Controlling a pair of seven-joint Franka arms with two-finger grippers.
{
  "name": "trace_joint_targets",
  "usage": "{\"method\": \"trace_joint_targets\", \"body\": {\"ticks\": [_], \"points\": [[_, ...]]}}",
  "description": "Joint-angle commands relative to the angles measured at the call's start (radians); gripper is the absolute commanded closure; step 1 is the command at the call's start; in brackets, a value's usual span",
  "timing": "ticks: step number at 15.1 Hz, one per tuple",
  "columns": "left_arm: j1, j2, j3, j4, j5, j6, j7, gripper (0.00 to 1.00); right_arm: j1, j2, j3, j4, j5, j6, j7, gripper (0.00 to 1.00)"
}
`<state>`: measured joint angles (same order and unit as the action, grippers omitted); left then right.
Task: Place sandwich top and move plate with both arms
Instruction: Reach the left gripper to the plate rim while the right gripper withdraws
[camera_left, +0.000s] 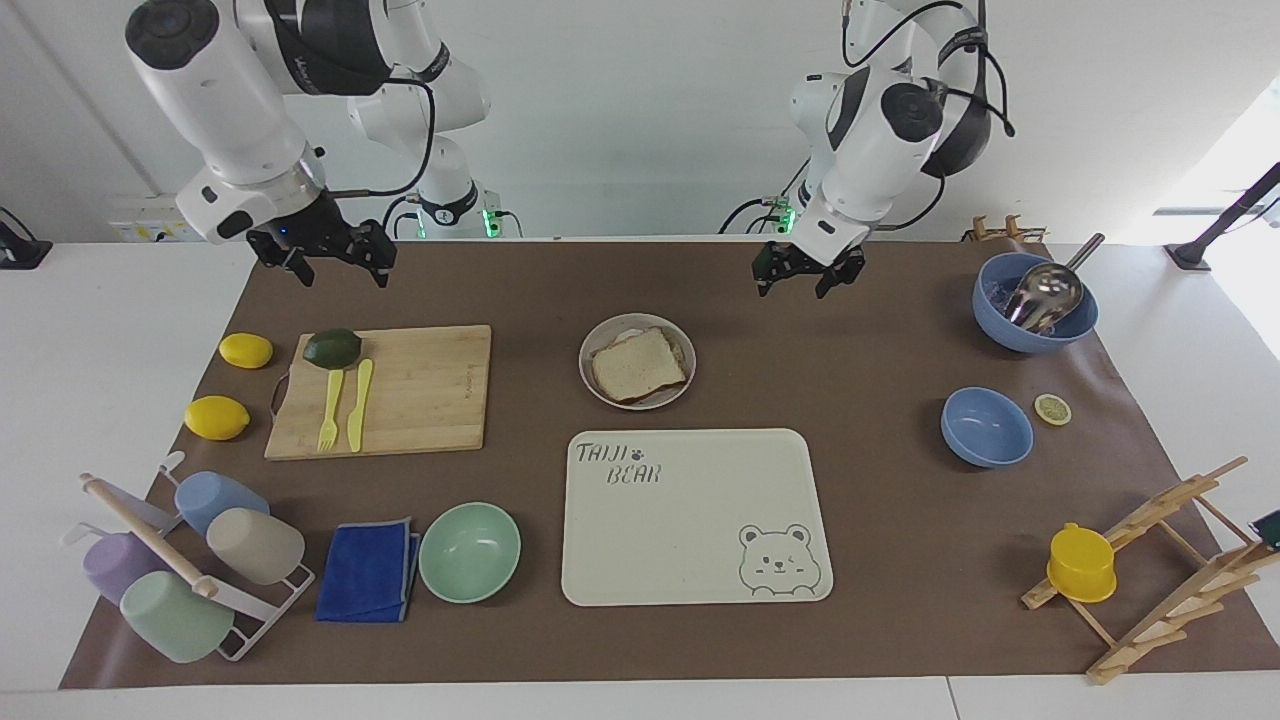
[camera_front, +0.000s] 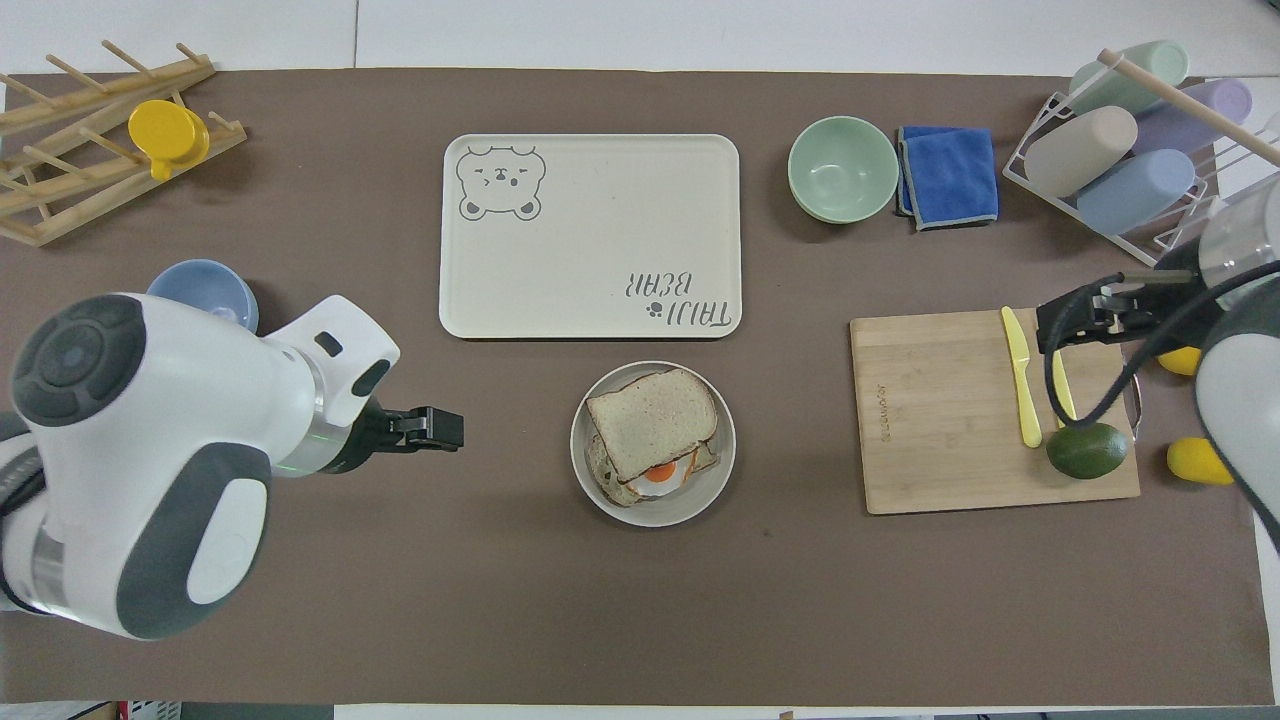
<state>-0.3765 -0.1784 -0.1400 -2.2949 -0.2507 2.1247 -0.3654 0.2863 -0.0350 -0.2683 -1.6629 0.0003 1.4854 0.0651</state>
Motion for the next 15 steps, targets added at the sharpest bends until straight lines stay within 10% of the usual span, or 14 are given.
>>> {"method": "trace_joint_targets", "body": {"ticks": [1, 10, 15], "points": [[-0.093, 0.040, 0.016, -0.110, -0.086, 0.196, -0.044, 0.00, -0.025, -0.006, 0.009, -0.047, 0.006, -0.016, -0.027, 0.00], [-0.197, 0.203, 0.014, -0.110, -0.212, 0.432, -0.067, 0.24, -0.124, -0.046, 0.027, -0.146, 0.004, 0.021, -0.131, 0.00], [-0.199, 0.205, 0.016, -0.107, -0.236, 0.434, -0.081, 0.45, -0.230, -0.028, 0.173, -0.101, -0.020, 0.030, -0.125, 0.00]]}}
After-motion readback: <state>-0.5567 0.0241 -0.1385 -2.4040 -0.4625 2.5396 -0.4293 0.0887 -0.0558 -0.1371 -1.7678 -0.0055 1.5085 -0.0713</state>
